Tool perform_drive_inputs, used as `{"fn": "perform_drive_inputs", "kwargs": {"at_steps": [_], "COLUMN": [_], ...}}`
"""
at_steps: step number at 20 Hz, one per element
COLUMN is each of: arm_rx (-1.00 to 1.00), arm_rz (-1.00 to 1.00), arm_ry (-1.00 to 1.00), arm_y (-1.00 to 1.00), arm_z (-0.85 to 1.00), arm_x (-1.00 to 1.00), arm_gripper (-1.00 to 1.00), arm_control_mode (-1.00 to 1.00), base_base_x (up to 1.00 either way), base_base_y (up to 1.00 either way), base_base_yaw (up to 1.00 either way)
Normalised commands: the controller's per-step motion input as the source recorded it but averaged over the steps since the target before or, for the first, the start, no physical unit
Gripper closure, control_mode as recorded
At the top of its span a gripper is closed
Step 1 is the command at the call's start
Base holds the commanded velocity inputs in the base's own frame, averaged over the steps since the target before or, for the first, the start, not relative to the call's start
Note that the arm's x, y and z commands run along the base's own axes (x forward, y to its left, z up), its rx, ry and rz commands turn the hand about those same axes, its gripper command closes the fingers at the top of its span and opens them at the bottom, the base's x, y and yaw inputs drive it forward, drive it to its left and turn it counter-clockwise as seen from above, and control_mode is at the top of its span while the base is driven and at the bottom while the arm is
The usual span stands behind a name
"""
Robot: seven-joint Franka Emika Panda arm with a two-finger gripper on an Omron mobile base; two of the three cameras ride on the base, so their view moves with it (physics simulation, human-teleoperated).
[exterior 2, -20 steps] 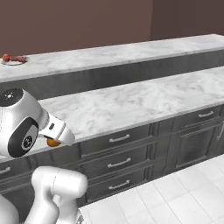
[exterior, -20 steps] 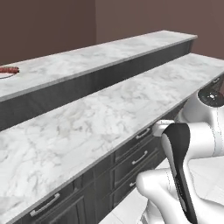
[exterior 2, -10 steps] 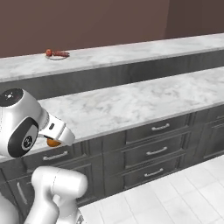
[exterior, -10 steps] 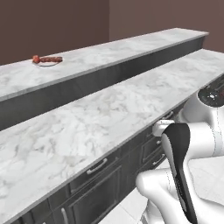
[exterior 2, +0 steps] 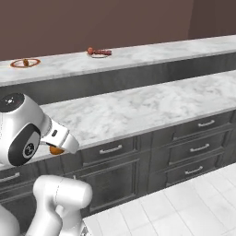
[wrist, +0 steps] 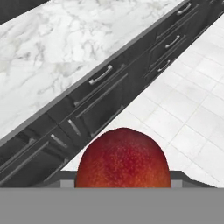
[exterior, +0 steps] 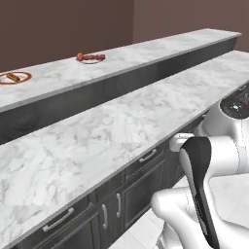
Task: Pick up the peach and mango from the fridge and place one fruit on each plate on the dining counter.
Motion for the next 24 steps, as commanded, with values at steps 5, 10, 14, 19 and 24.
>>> {"fn": "perform_drive_inputs", "kwargs": {"at_steps": [5,10,14,19,24], "arm_rx": [0.0,0.0,0.0,0.0,0.0], "arm_rz": [0.0,0.0,0.0,0.0,0.0], "arm_ry": [0.0,0.0,0.0,0.0,0.0], "arm_y": [0.0,0.0,0.0,0.0,0.0], "arm_z": [0.0,0.0,0.0,0.0,0.0], "arm_x": [0.0,0.0,0.0,0.0,0.0], "arm_gripper": [1.0,1.0,1.0,1.0,1.0], "arm_control_mode": [1.0,1.0,1.0,1.0,1.0], "base_base_x": [-0.95,-0.95,-0.89,-0.71,-0.49], "base_base_y": [1.0,1.0,1.0,1.0,1.0], "base_base_yaw": [0.0,0.0,0.0,0.0,-0.05]}}
